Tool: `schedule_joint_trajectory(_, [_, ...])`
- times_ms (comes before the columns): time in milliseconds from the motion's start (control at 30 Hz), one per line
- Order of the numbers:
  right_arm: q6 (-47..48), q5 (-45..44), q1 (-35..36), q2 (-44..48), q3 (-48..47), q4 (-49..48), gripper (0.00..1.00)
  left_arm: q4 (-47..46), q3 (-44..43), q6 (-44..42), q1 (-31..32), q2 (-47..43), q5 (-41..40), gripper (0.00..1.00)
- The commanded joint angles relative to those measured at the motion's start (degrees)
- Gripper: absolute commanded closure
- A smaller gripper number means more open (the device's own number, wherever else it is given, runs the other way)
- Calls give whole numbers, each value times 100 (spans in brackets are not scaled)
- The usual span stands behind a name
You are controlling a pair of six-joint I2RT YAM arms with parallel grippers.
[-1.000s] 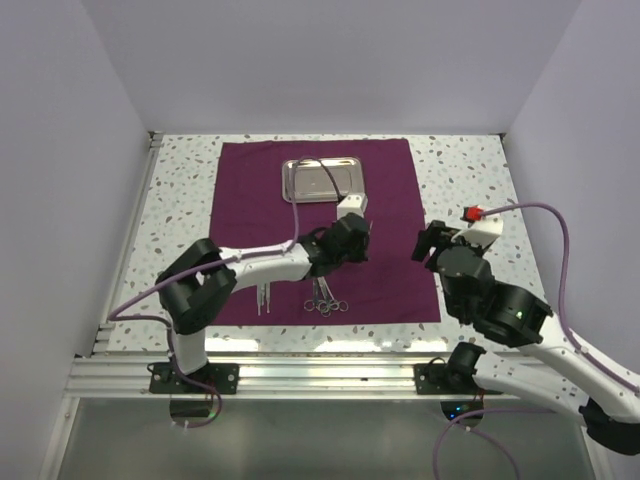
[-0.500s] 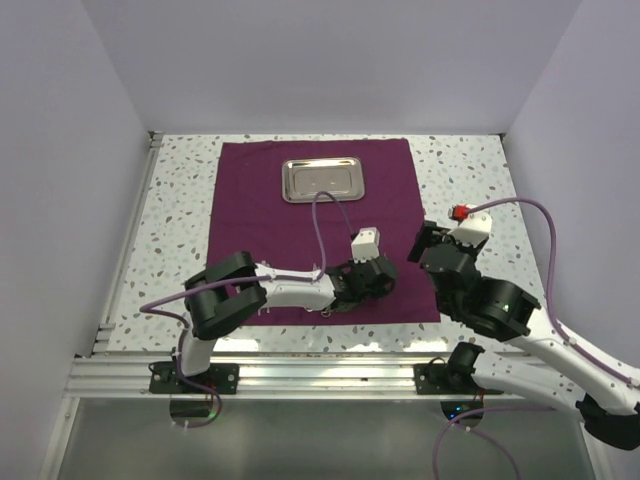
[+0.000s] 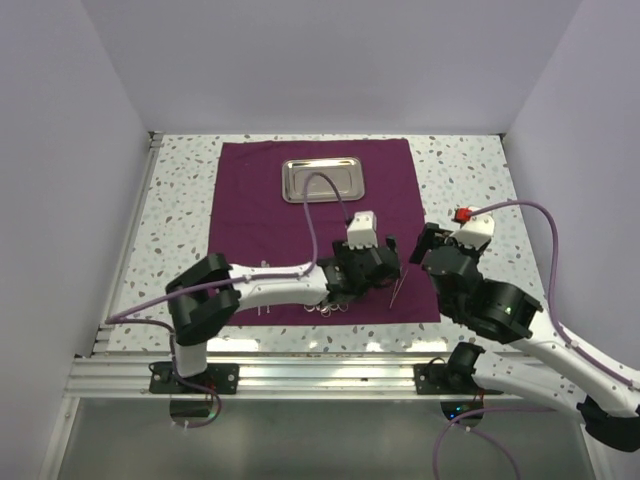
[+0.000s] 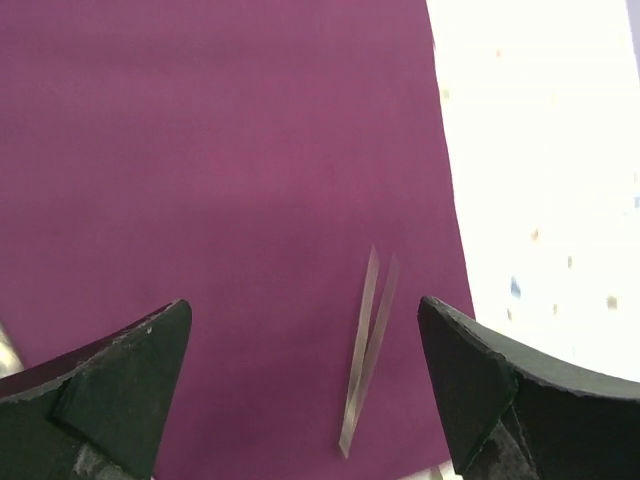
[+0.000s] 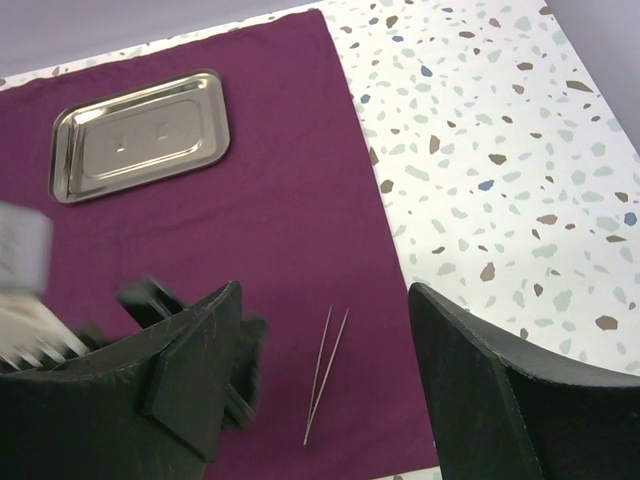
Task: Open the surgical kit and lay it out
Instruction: Pick up the medical item from the container.
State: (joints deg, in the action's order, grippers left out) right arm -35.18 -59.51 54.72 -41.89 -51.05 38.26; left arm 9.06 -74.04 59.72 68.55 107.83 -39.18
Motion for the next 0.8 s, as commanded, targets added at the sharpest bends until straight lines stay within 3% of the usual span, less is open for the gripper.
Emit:
schedule_joint_trajectory(0, [-112, -229, 4, 67, 42, -91, 28, -88, 81, -864, -1096, -771, -320, 1])
schedule_joint_trajectory(100, [-94, -158, 4, 32, 68, -117, 28, -817, 250, -2127, -2186, -974, 567, 1])
schedule_joint_trajectory(167, [-68, -149, 4, 5, 86, -170, 28, -1044, -90, -2612, -2828, -773, 884, 1])
schedule_joint_trajectory(233, [-42, -131, 4, -38, 104, -213, 28, -619, -609, -3000, -3302, -266, 1139, 0])
schedule_joint_trajectory(400, [-24, -131, 4, -91, 95, -205, 28, 104, -2595, -3774, -3875, 1271, 1622, 4])
schedule_joint_trajectory(467, [28, -158, 4, -100, 112, -240, 28, 429, -3270, -3819, -4130, 1678, 1825, 12])
schedule_joint_trajectory(500, [37, -175, 4, -118, 112, -249, 28, 508, -3440, -3836, -4192, 1993, 1922, 22])
schedule_joint_trajectory(567, [55, -210, 4, -127, 113, -249, 28, 666, -3678, -3802, -4315, 2189, 1861, 31])
schedule_joint_trajectory(767, [73, -219, 4, -188, 121, -293, 28, 351, -3127, -3696, -4447, 2181, 1905, 32])
